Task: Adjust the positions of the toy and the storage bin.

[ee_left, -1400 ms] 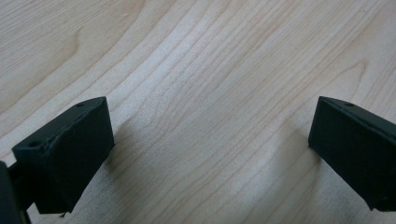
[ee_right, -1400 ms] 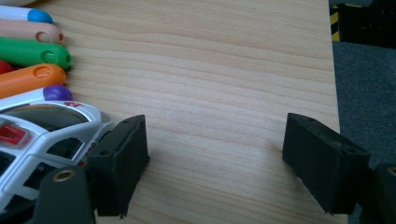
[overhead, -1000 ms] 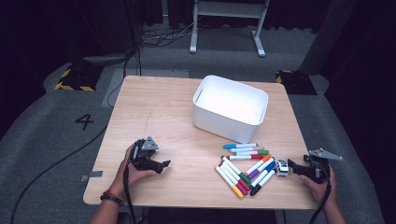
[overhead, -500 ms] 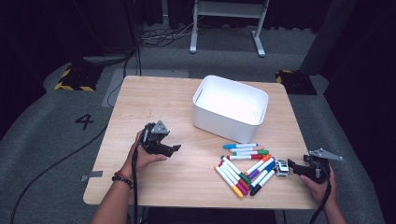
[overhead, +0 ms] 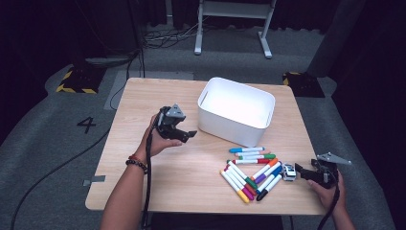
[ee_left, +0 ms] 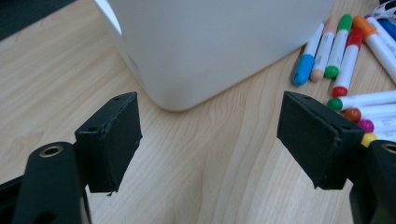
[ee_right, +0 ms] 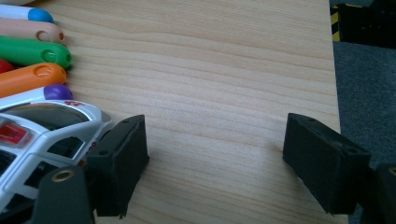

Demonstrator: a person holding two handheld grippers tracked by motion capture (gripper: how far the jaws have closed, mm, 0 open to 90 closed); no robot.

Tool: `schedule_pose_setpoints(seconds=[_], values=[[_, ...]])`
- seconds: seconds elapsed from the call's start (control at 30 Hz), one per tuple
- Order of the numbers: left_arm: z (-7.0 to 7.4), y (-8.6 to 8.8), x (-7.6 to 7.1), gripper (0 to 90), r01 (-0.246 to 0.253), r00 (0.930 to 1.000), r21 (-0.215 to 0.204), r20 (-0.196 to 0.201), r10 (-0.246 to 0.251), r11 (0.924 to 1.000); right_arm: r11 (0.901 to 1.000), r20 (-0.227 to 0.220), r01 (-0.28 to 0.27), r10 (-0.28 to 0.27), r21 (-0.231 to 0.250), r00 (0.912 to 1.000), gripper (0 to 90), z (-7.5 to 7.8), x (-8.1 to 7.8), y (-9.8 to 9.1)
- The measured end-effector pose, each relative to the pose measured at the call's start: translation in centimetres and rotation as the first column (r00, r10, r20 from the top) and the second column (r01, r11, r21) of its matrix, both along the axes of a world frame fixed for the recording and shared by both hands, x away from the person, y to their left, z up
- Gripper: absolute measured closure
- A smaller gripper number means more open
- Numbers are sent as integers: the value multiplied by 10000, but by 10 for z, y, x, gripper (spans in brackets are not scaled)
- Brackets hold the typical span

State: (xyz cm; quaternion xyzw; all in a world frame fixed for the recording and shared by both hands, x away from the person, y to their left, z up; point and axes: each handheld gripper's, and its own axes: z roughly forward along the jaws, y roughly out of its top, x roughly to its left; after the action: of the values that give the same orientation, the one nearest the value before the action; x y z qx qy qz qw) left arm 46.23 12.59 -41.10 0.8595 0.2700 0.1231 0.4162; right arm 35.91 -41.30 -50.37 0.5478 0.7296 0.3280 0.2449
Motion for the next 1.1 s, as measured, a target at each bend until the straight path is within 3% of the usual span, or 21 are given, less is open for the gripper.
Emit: schedule_pose_setpoints(seconds=[0.17, 0.2, 0.23, 0.33, 0.57, 0.63, 0.93, 1.03, 1.1], values=[[15, -8, 10, 221, 256, 9996, -454, 80, -253, 9986, 10000, -2, -11, 11, -22, 10000, 222, 0, 0, 0], [19, -10, 12, 221, 326, 9990, -243, 315, -319, 9992, 10000, 1, -15, 15, -21, 10000, 222, 0, 0, 0], [21, -13, 13, 221, 374, 9990, -418, 240, -364, 9984, 10000, -1, -15, 15, -18, 10000, 222, 0, 0, 0], [30, -22, 17, 225, 537, 9972, -412, 543, -515, 9977, 10000, 6, -36, 36, -36, 10000, 222, 0, 0, 0], [38, -45, 24, 228, 928, 9941, -449, 602, -900, 9947, 10000, 31, -77, 78, -55, 10000, 222, 0, 0, 0], [41, -48, 27, 230, 1274, 9898, -142, 660, -1262, 9917, 10000, 24, -72, 72, -52, 10000, 222, 0, 0, 0], [44, -75, 38, 252, 1724, 9835, 134, 540, -1729, 9849, 9999, 30, -135, 135, -43, 9999, 222, 0, 0, 0], [42, -83, 43, 270, 1576, 9869, 265, 300, -1584, 9871, 9999, 33, -162, 163, -51, 9999, 222, 0, 0, 0], [40, -88, 47, 290, 1612, 9861, 630, 302, -1634, 9849, 9998, 42, -187, 187, -52, 9998, 222, 0, 0, 0]])
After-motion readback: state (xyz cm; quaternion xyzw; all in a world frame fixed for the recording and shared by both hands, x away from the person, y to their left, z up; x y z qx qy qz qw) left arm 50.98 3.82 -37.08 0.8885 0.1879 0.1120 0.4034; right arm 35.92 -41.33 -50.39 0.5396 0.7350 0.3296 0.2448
